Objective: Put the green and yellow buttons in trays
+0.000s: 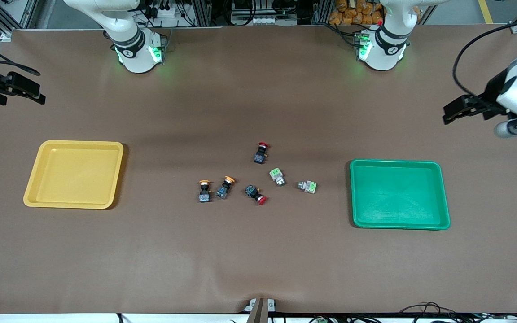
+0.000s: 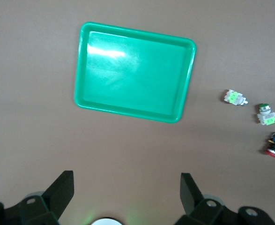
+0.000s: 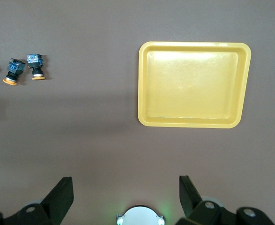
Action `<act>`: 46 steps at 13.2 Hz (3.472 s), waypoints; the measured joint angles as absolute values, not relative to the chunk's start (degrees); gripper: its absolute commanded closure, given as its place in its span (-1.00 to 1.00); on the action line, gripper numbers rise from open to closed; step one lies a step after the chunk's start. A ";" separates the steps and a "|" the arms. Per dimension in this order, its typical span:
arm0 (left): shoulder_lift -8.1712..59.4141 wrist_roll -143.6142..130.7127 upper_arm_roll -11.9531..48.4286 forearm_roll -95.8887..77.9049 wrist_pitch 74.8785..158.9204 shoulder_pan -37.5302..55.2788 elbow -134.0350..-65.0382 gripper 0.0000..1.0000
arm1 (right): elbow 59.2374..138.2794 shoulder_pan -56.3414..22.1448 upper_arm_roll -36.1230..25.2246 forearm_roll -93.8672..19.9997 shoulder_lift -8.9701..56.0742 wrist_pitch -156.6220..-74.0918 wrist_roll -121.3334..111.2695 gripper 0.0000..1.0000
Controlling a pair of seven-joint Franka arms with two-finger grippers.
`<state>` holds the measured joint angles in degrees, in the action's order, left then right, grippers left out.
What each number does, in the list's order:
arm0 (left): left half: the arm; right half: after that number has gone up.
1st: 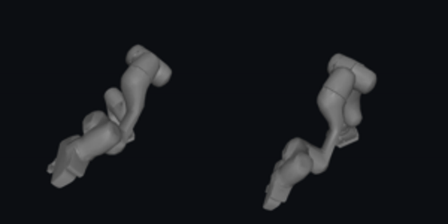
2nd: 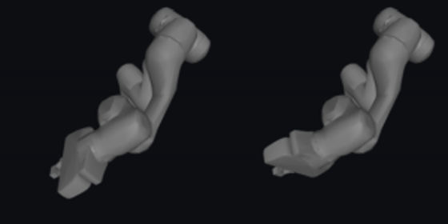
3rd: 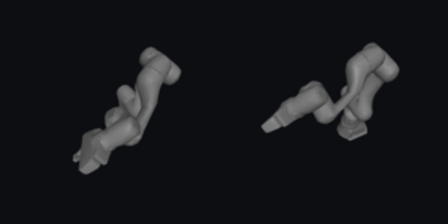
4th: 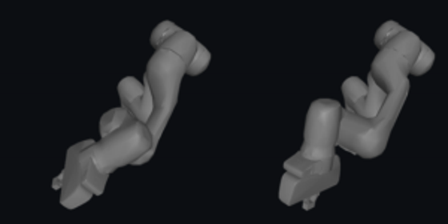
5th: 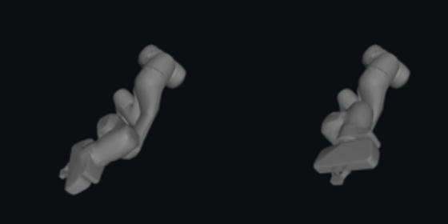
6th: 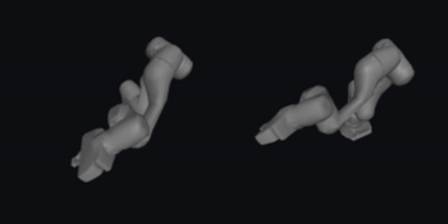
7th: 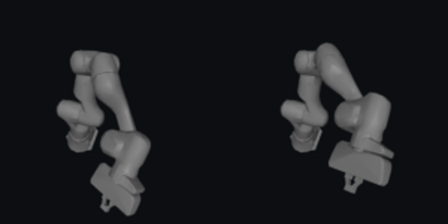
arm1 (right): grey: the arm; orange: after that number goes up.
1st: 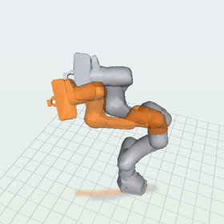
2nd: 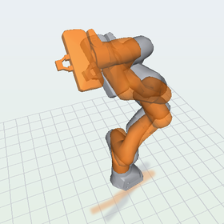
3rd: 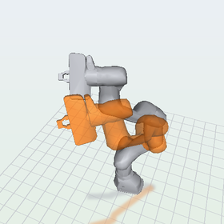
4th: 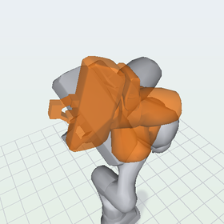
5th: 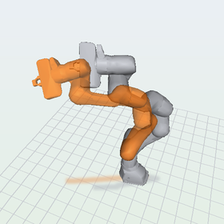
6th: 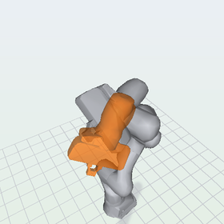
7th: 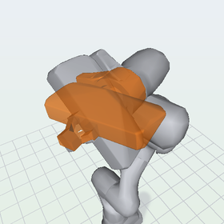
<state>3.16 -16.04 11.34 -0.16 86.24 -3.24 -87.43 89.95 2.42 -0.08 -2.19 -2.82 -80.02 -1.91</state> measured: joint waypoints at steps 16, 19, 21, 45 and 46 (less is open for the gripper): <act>21.70 -58.74 18.65 1.56 109.89 8.87 -92.62 -1.00 | 90.43 2.30 0.34 -2.19 -2.55 -80.81 -1.92 -1.00; 26.31 -68.34 18.64 3.75 115.03 11.33 -92.73 -1.00 | 90.46 2.32 0.20 -2.19 -2.55 -80.55 -1.92 -1.00; 28.99 -73.29 18.63 3.80 118.00 11.97 -92.76 -1.00 | 90.47 2.32 0.21 -2.19 -2.55 -80.05 -1.92 -1.00; 41.46 -107.86 18.35 10.73 132.61 15.03 -92.78 -1.00 | 91.35 -1.75 0.99 -3.18 3.00 -82.74 -1.98 -1.00; 41.67 -108.18 18.32 10.74 132.94 15.03 -92.79 -1.00 | 91.37 -1.88 0.99 -3.18 4.54 -83.10 -1.98 -1.00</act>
